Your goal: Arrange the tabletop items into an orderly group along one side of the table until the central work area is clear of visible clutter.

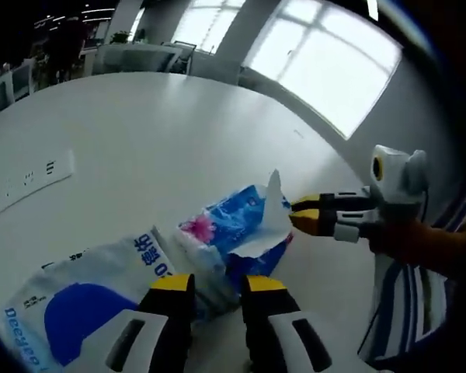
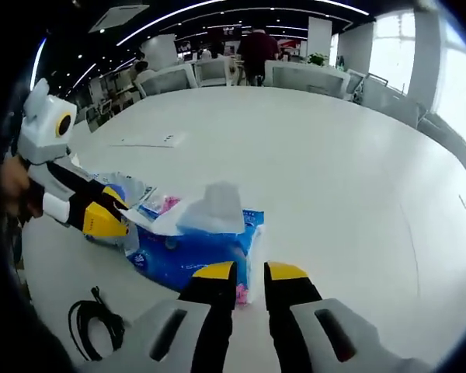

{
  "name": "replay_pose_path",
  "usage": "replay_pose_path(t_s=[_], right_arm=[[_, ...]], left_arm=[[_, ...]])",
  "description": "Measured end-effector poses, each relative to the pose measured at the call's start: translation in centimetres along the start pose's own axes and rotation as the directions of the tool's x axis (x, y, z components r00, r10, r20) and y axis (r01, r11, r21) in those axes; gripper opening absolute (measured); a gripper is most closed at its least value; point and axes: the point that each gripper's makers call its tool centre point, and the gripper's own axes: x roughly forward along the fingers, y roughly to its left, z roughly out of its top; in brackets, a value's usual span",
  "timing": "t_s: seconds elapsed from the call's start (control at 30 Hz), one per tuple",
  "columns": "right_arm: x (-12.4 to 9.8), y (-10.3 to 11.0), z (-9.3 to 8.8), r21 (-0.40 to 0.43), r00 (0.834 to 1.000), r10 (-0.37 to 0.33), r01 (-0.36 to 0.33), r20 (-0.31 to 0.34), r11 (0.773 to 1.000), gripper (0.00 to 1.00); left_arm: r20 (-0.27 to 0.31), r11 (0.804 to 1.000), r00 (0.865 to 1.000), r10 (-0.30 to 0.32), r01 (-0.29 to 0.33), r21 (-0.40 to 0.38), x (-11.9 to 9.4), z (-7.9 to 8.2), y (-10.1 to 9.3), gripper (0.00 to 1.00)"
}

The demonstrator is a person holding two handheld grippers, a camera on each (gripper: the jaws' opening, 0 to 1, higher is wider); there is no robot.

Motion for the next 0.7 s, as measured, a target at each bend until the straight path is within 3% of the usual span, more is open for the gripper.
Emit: replay_pose_path(t_s=[0.17, 0.33, 0.57, 0.7], right_arm=[[-2.1, 1.2, 0.3, 0.000, 0.999, 0.020, -0.020, 0.041, 1.000, 0.25], [-3.3, 2.4, -0.2, -0.006, 0.998, 0.040, -0.040, 0.048, 0.999, 0.34], [-4.6, 4.6, -2.1, 0.000, 0.997, 0.075, -0.075, 0.029, 0.997, 0.44], [-5.3, 6.0, -3.2, -0.028, 0.996, 0.089, -0.089, 0.013, 0.996, 0.44]], left_arm=[[0.063, 1.000, 0.998, -0.002, 0.001, 0.021, -1.7, 0.3, -0.4, 0.34], [0.078, 0.999, 0.997, 0.005, -0.008, 0.035, -3.2, -0.6, -0.9, 0.42], [0.040, 0.999, 0.999, 0.025, -0.026, 0.033, -5.3, -4.0, -1.6, 0.51], [0.019, 0.999, 0.999, 0.026, -0.027, 0.035, -6.2, -6.2, -2.2, 0.54]])
